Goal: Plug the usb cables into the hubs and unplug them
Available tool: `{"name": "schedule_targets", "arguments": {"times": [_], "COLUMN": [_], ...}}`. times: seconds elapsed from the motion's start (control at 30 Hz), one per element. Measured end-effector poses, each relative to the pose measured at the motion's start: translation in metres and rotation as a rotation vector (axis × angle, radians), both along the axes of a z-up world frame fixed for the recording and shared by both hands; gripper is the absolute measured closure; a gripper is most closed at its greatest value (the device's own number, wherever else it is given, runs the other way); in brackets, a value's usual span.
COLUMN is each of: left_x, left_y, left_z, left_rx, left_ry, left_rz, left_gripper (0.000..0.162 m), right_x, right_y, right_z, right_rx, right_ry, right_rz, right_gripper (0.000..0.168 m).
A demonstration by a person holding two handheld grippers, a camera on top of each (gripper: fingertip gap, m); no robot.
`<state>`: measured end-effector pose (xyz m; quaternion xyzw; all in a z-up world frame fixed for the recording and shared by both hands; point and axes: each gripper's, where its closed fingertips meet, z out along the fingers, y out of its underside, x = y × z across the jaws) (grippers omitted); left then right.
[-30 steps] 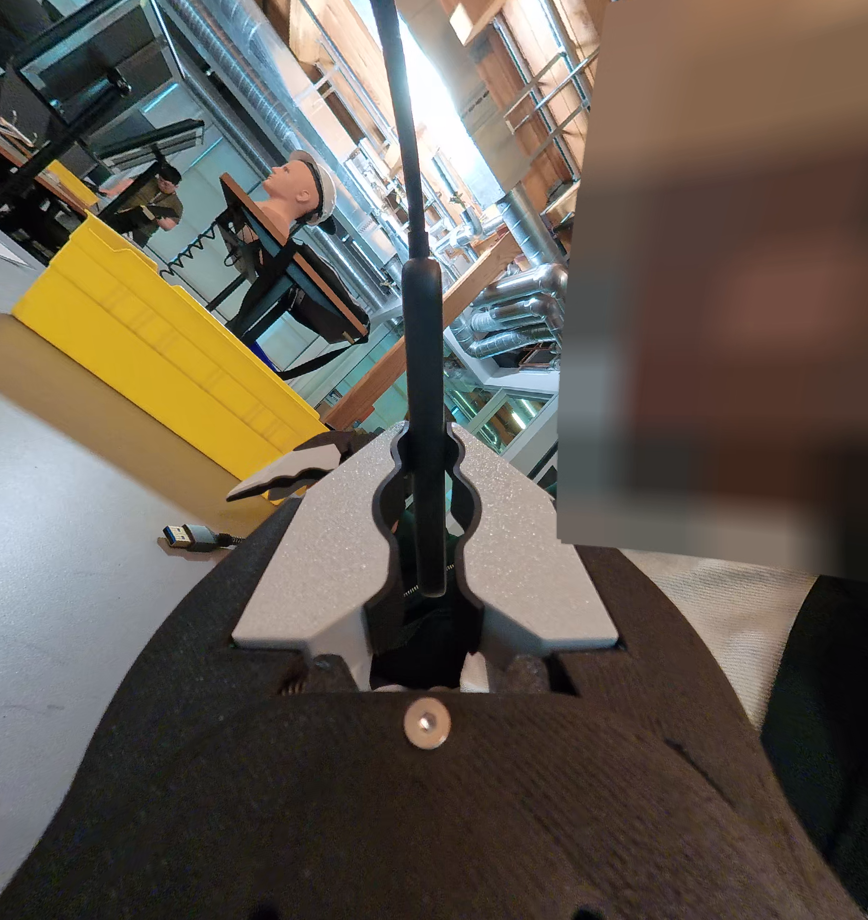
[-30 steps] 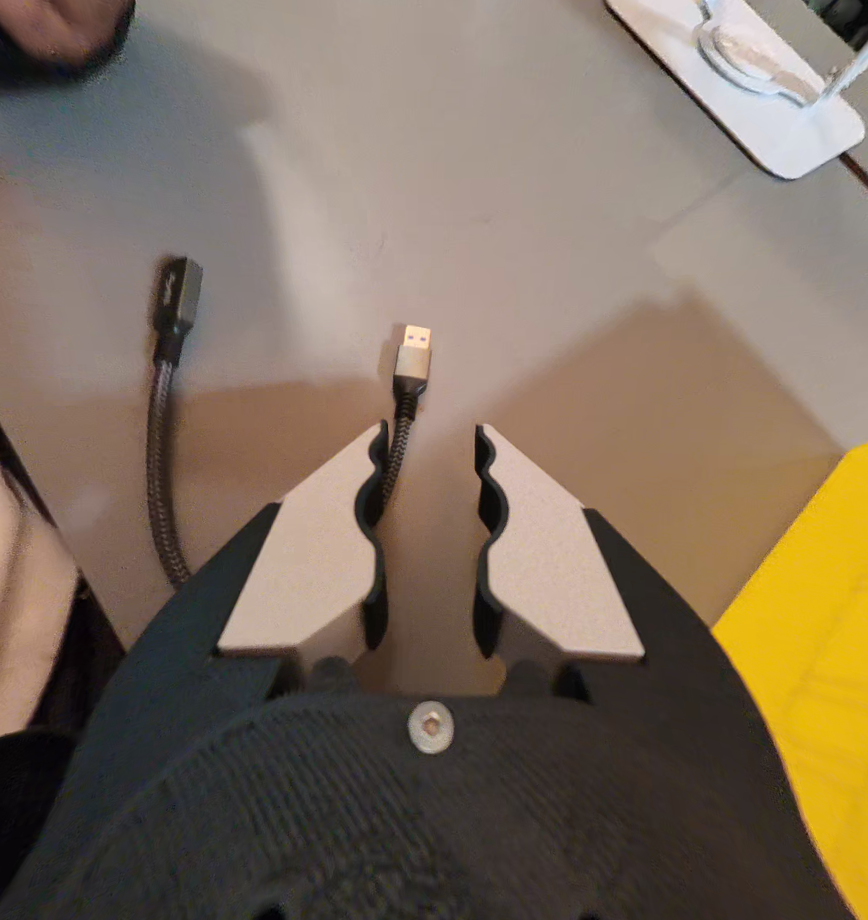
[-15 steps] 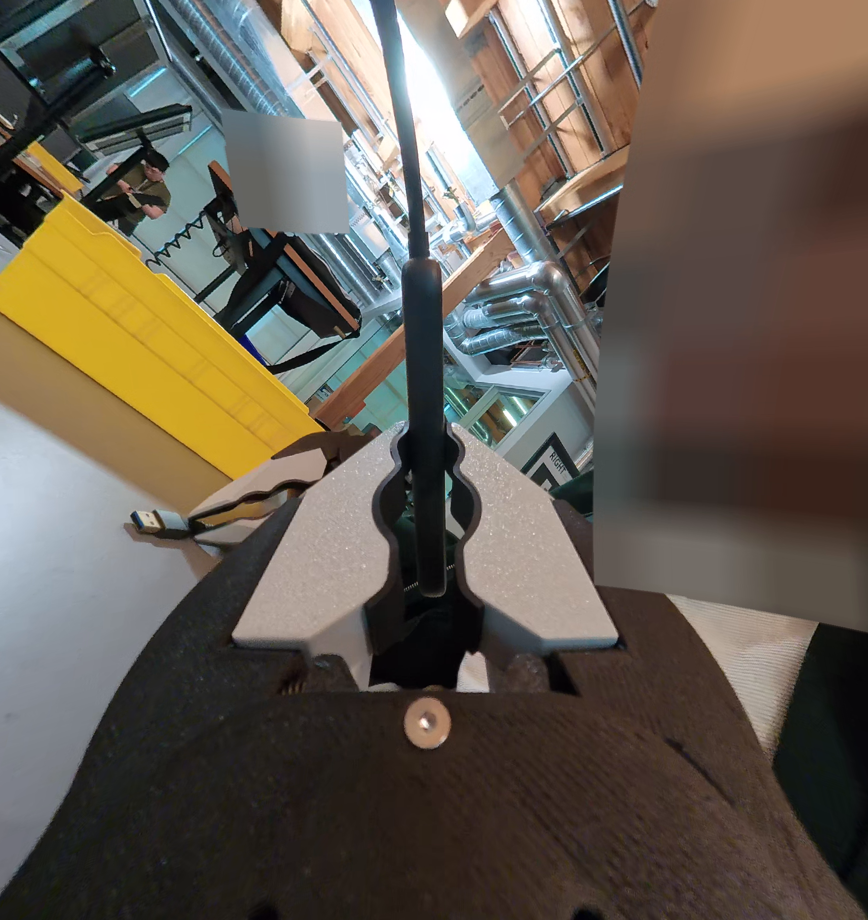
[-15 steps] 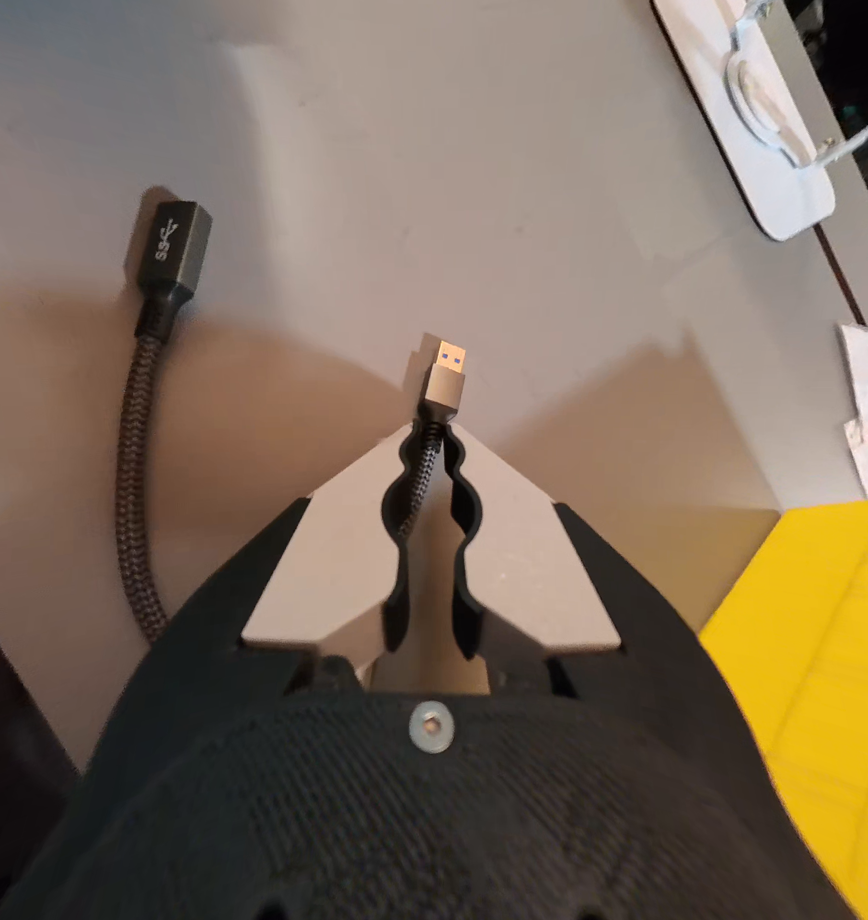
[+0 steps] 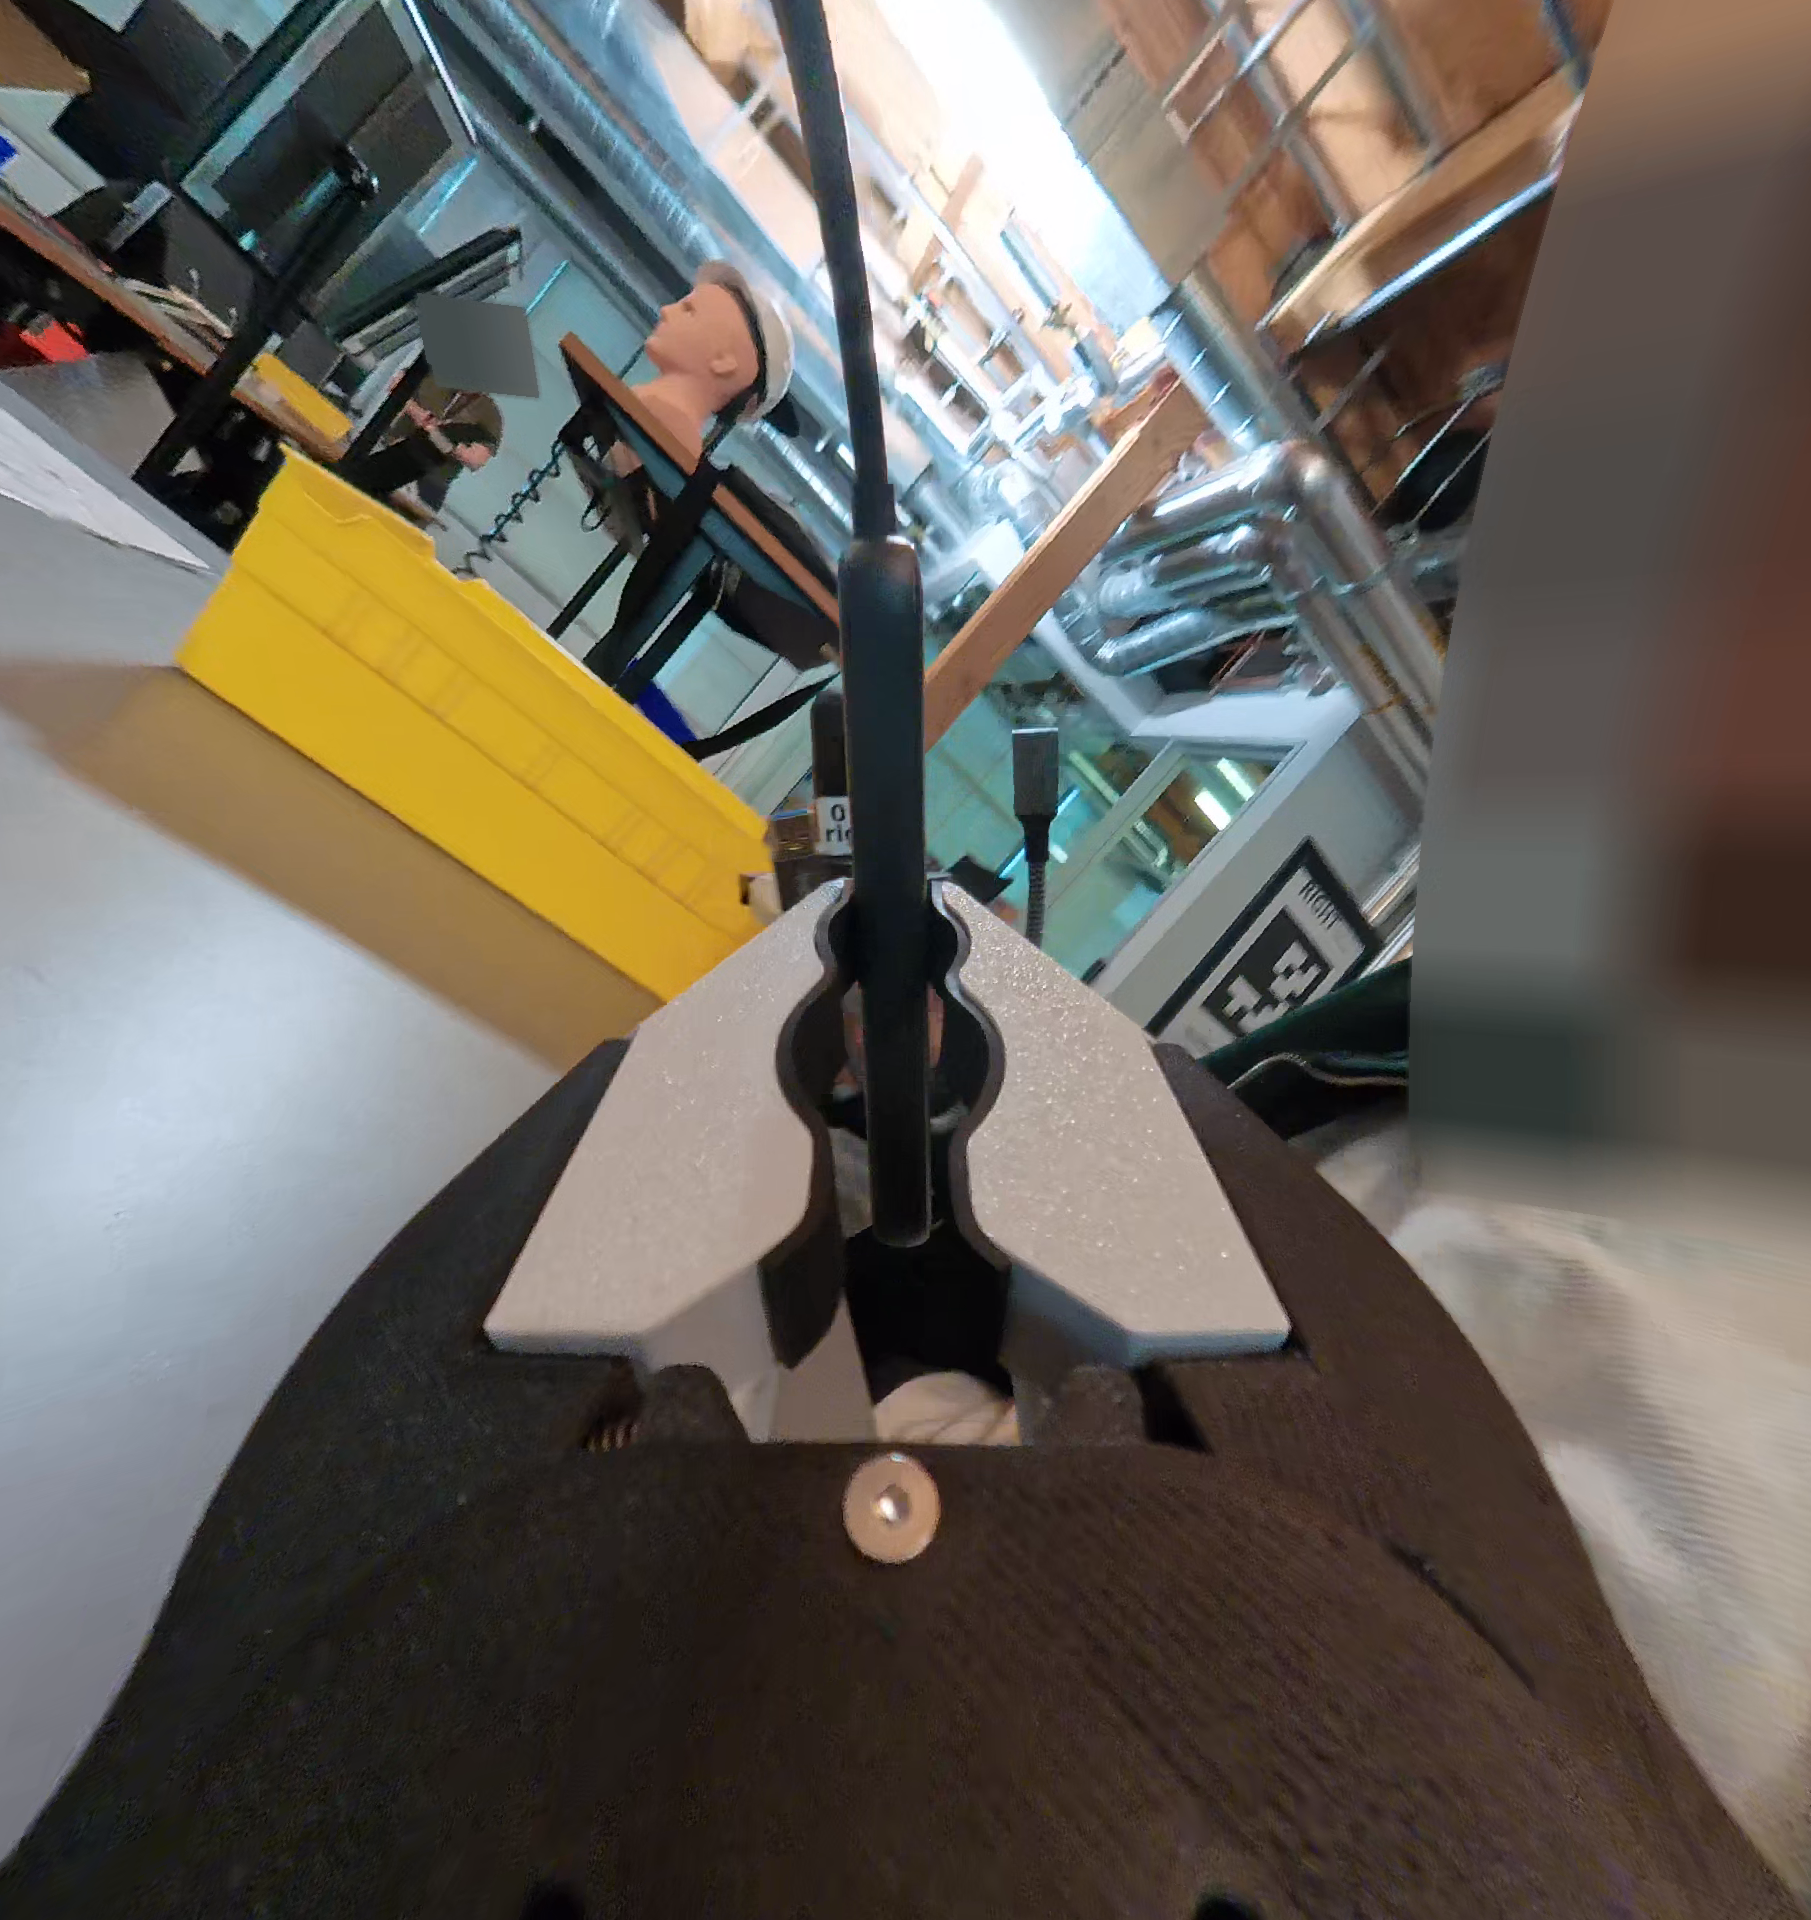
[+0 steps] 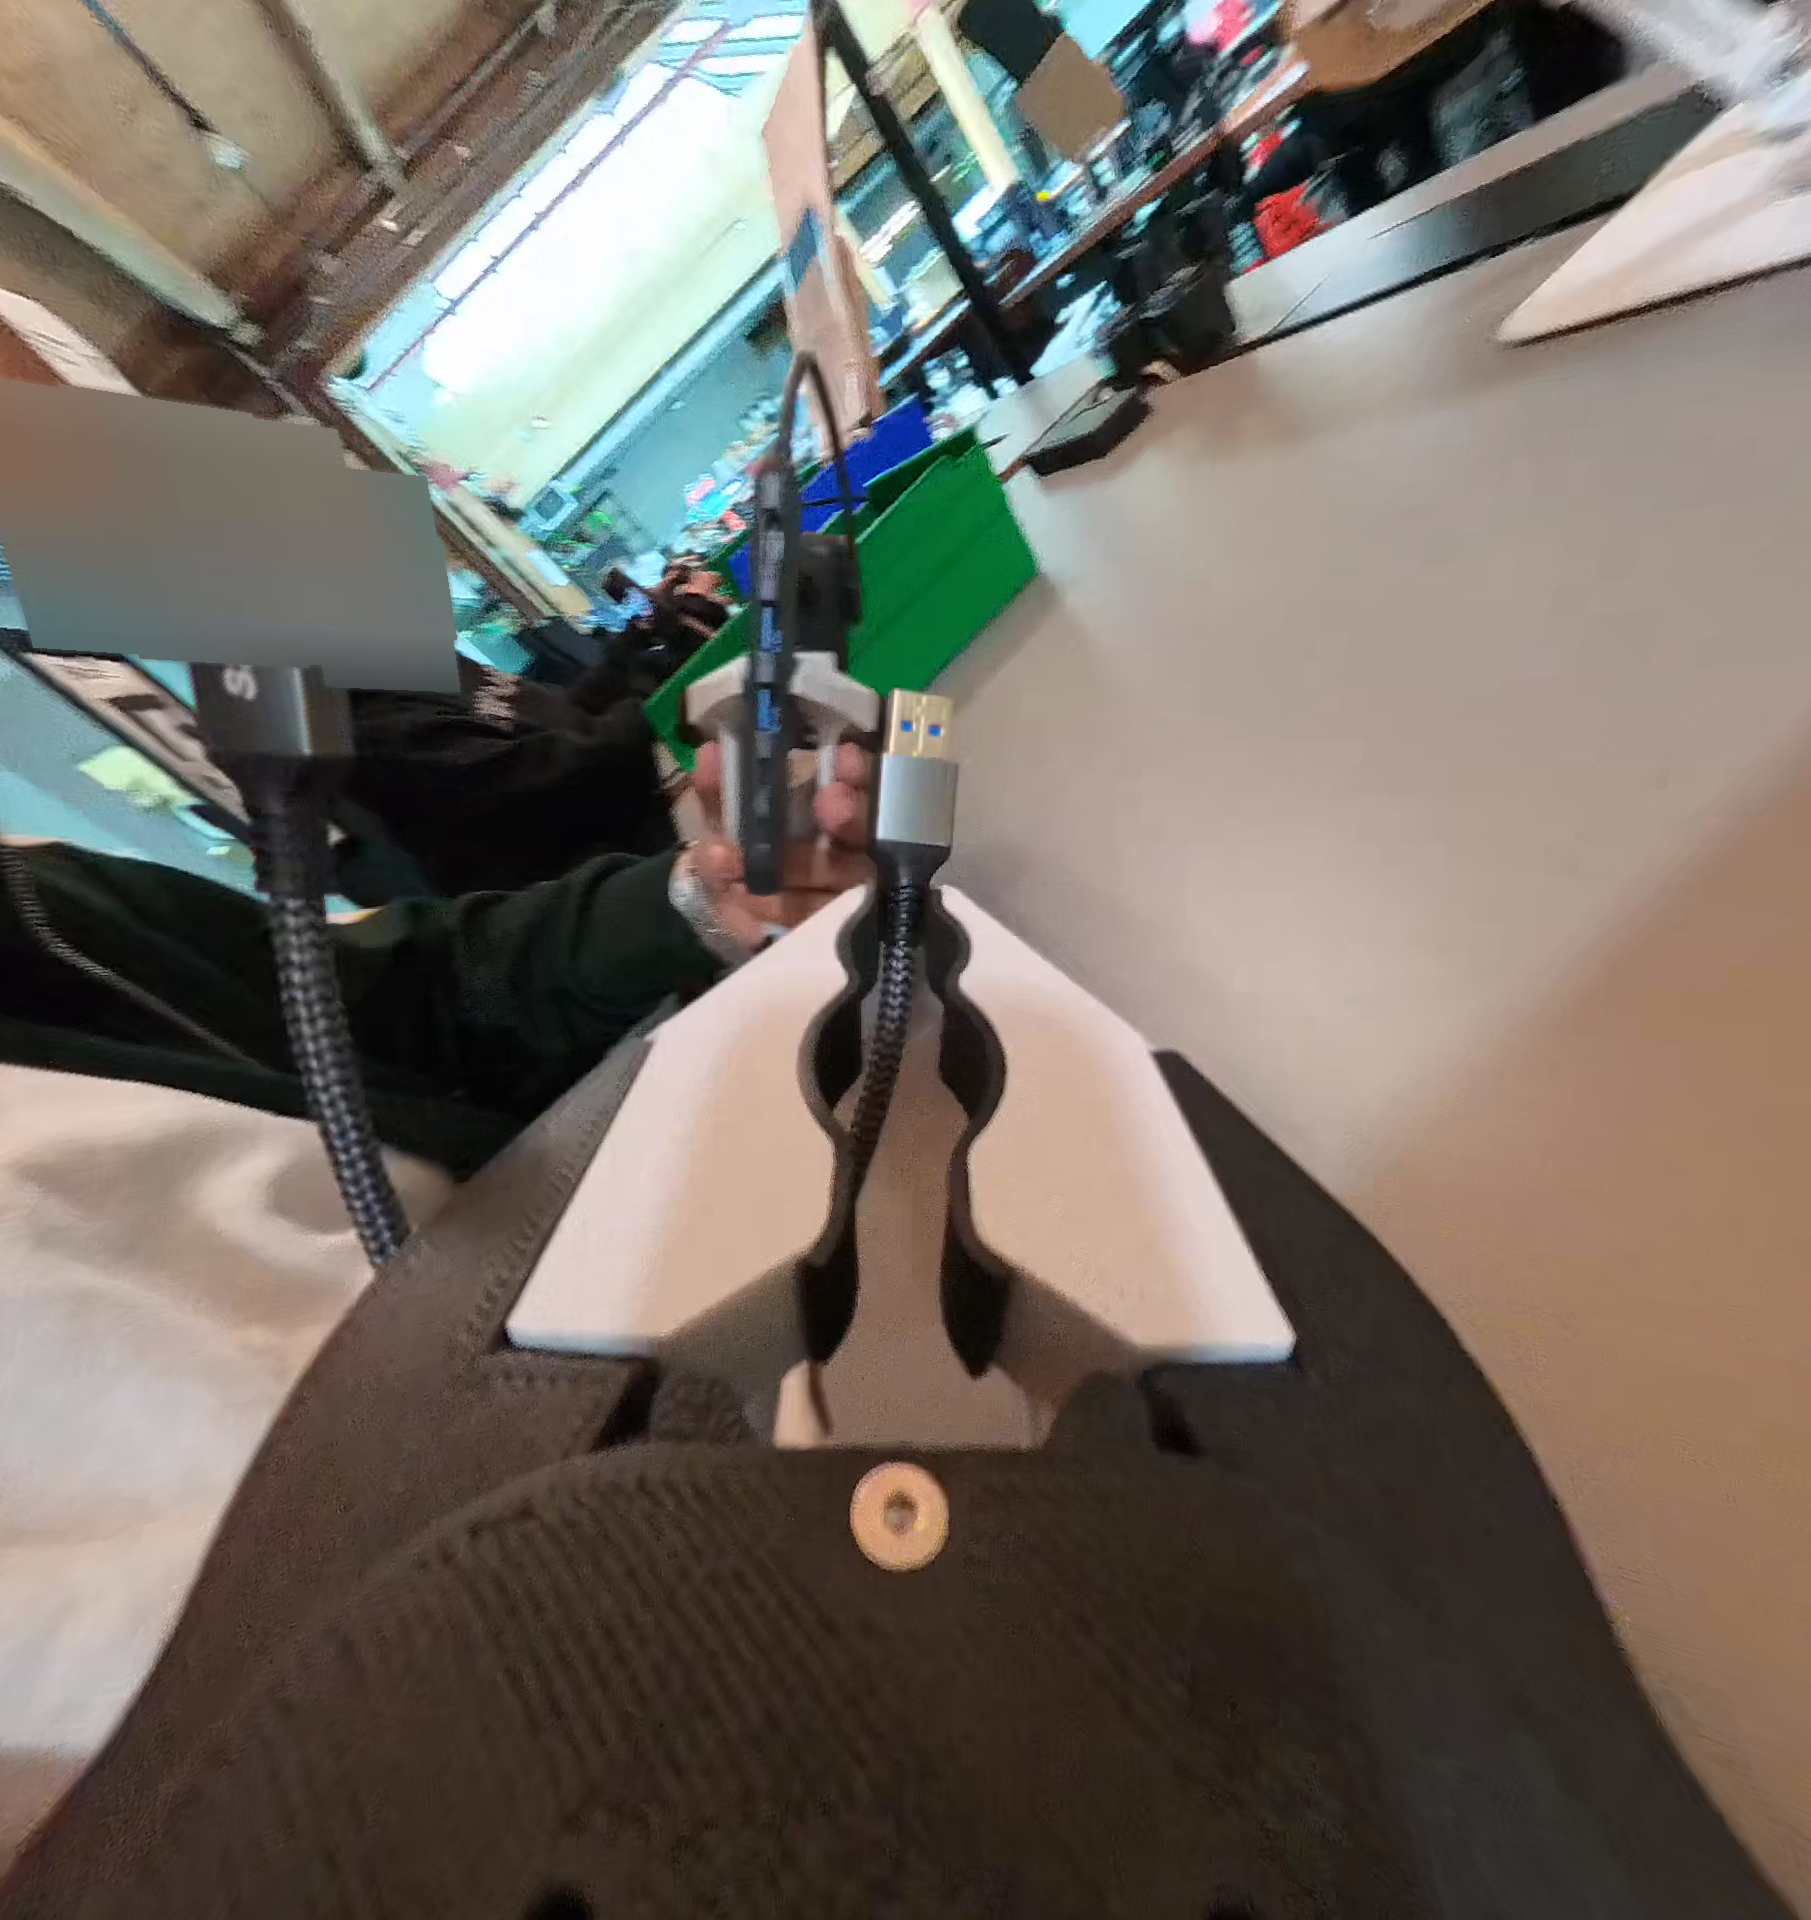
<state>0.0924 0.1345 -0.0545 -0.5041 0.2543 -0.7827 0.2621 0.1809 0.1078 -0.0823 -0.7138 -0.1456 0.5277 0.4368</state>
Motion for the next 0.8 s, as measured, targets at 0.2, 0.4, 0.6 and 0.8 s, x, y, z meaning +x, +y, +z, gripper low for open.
{"name": "schedule_targets", "arguments": {"times": [0.2,0.4,0.6,0.8], "left_x": [0.011,0.010,0.005,0.005], "left_y": [-0.012,0.006,0.013,0.010], "left_z": [-0.013,-0.019,-0.018,-0.017], "left_rx": [0.149,0.116,0.066,0.084], "left_ry": [0.108,0.142,0.122,0.128], "left_rz": [0.015,0.095,0.116,0.114], "left_gripper": [0.154,0.154,0.154,0.154], "right_x": [-0.037,-0.041,-0.012,0.041], "right_y": [-0.014,0.003,0.015,0.029], "right_z": [-0.005,-0.047,-0.079,-0.084], "right_rx": [-0.069,-0.029,0.041,0.119], "right_ry": [0.027,-0.312,-0.605,-0.933], "right_rz": [0.112,0.072,-0.014,-0.235], "right_gripper": [0.162,0.162,0.168,0.153]}}
